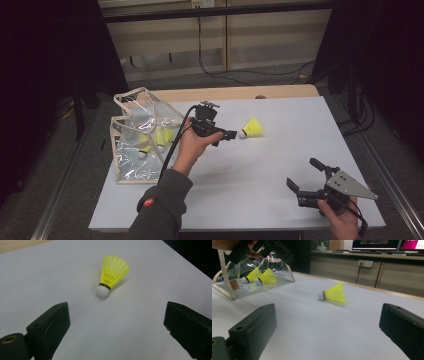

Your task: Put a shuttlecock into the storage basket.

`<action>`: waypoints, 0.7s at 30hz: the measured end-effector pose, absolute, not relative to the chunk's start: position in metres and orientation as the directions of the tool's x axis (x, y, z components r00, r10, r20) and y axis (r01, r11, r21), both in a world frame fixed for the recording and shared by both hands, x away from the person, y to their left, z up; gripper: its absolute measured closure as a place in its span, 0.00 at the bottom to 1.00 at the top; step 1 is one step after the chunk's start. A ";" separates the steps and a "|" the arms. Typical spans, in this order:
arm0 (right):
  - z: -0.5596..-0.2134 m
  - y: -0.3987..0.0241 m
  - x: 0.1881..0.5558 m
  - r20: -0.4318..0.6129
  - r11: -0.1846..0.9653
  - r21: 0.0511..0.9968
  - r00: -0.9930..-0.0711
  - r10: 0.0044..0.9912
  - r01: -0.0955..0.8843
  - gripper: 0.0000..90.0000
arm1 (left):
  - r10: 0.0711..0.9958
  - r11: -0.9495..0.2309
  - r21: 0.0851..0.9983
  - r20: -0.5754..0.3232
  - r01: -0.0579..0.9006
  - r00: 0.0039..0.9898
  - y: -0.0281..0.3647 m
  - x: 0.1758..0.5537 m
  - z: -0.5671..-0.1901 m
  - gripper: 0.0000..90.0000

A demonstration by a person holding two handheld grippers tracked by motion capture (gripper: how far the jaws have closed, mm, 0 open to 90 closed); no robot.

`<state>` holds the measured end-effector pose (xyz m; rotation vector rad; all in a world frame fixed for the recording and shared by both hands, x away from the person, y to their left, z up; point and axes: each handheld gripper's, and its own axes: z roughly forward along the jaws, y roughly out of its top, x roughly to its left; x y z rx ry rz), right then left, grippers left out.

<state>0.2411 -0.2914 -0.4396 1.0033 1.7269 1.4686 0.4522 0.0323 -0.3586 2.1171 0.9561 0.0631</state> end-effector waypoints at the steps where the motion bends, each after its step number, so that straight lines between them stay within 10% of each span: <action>1: -0.440 -0.292 0.241 -0.003 0.082 0.987 -0.495 0.869 0.139 0.01 | 0.653 -0.394 0.684 -0.261 0.614 0.711 0.032 0.452 -0.359 0.07; 21: -0.440 -0.292 0.241 -0.002 0.082 0.987 -0.495 0.869 0.140 0.01 | 0.646 -0.408 0.683 -0.252 0.605 0.720 0.025 0.454 -0.367 0.07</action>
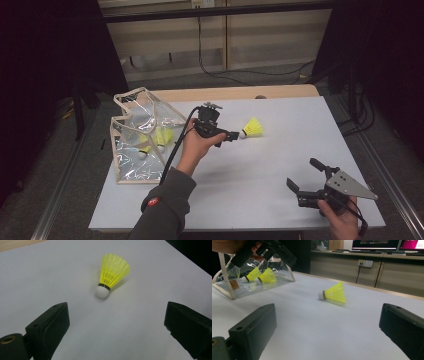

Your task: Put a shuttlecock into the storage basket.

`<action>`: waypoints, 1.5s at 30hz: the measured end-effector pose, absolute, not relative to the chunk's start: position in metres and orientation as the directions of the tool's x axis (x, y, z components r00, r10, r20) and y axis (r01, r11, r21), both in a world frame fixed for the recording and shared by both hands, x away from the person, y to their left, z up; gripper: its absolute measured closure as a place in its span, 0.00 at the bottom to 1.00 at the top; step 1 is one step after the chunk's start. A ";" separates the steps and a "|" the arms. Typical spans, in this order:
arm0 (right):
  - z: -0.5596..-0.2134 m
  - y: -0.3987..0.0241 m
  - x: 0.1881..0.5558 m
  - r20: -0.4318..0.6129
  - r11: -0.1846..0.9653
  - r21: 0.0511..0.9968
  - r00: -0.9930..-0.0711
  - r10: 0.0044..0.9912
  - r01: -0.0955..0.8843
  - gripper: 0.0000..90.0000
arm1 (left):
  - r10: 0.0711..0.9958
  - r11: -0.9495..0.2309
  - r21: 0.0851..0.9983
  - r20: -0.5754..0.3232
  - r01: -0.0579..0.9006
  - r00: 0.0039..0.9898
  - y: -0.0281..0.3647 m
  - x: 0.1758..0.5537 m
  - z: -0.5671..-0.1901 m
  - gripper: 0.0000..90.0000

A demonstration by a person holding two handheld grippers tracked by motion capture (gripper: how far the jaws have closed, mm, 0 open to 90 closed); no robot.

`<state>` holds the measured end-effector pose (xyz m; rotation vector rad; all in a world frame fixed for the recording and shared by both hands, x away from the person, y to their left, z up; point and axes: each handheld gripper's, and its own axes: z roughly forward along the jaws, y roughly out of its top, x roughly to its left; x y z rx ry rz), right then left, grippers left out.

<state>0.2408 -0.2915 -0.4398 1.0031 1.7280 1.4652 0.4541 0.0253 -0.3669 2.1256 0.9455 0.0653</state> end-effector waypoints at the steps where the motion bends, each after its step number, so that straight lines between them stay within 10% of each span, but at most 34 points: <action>1: -0.440 -0.292 0.241 -0.004 0.084 0.986 -0.495 0.869 0.141 0.01 | 0.646 -0.408 0.685 -0.250 0.603 0.721 0.025 0.454 -0.367 0.07; 45: -0.440 -0.293 0.242 0.004 0.076 0.987 -0.494 0.869 0.142 0.01 | 0.644 -0.407 0.699 -0.237 0.587 0.728 0.007 0.467 -0.397 0.07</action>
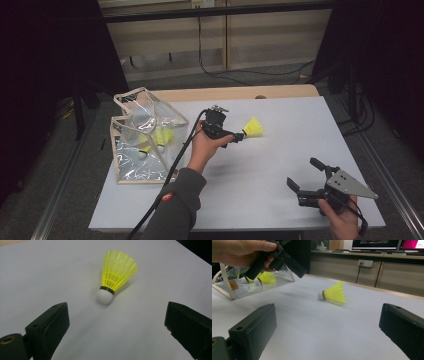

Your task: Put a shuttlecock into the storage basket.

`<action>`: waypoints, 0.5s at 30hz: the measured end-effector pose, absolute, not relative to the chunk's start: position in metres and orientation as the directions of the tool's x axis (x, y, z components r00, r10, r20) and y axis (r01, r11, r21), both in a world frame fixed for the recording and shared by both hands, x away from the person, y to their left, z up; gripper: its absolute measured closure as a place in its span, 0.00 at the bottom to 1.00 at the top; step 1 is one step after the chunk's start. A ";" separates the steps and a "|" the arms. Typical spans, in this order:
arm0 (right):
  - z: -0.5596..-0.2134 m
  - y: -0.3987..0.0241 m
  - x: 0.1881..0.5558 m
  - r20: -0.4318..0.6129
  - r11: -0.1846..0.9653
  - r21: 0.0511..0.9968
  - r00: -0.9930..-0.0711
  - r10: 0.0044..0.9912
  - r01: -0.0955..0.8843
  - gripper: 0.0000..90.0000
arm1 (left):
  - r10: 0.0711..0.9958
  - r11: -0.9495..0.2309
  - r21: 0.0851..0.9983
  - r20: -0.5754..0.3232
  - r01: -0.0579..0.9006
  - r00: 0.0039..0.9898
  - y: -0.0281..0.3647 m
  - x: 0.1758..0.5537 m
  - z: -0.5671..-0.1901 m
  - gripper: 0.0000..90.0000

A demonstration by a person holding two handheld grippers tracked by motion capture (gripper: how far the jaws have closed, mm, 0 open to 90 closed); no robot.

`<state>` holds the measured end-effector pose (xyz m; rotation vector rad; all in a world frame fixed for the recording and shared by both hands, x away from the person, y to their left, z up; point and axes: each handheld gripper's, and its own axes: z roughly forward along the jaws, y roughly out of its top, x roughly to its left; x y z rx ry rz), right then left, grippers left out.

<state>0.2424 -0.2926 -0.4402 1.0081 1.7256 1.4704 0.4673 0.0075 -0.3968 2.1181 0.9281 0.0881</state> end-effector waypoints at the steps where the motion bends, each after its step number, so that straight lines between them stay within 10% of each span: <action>1: -0.440 -0.293 0.242 0.004 0.076 0.987 -0.495 0.869 0.142 0.01 | 0.650 -0.402 0.704 -0.232 0.586 0.724 0.007 0.467 -0.398 0.07; 15: -0.441 -0.292 0.243 -0.001 0.083 0.986 -0.497 0.868 0.143 0.01 | 0.649 -0.417 0.695 -0.223 0.585 0.728 -0.002 0.472 -0.413 0.07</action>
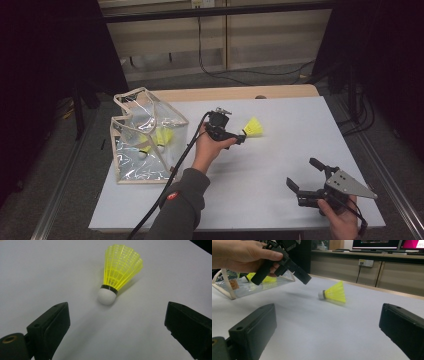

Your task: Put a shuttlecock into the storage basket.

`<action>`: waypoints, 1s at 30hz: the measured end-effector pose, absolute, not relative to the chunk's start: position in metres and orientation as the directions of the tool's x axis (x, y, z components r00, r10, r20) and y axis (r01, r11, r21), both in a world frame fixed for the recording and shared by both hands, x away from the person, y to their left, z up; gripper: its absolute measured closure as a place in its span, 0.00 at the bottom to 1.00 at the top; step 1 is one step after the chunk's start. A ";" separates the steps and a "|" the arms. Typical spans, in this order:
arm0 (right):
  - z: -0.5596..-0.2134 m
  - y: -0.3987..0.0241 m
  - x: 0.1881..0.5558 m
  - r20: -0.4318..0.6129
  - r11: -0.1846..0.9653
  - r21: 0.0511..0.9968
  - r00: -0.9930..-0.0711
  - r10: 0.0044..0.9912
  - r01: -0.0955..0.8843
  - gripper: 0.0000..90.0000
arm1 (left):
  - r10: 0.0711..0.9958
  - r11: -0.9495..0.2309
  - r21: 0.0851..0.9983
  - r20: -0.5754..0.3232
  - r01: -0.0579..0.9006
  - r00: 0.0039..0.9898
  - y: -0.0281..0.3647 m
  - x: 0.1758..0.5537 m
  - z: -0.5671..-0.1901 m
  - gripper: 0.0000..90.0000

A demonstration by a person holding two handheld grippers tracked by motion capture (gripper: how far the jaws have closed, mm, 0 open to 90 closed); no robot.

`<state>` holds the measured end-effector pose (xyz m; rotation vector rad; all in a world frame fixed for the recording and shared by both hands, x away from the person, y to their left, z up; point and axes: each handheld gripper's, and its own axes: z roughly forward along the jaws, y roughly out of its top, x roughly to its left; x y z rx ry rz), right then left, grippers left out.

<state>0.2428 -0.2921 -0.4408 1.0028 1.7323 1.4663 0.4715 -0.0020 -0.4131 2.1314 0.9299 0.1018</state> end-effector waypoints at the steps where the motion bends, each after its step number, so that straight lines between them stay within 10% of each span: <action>1: -0.441 -0.292 0.243 0.001 0.083 0.986 -0.499 0.867 0.145 0.01 | 0.654 -0.410 0.698 -0.225 0.588 0.723 -0.003 0.472 -0.415 0.07; 30: -0.441 -0.293 0.243 0.004 0.077 0.987 -0.494 0.869 0.144 0.01 | 0.667 -0.414 0.709 -0.190 0.571 0.720 -0.018 0.480 -0.435 0.16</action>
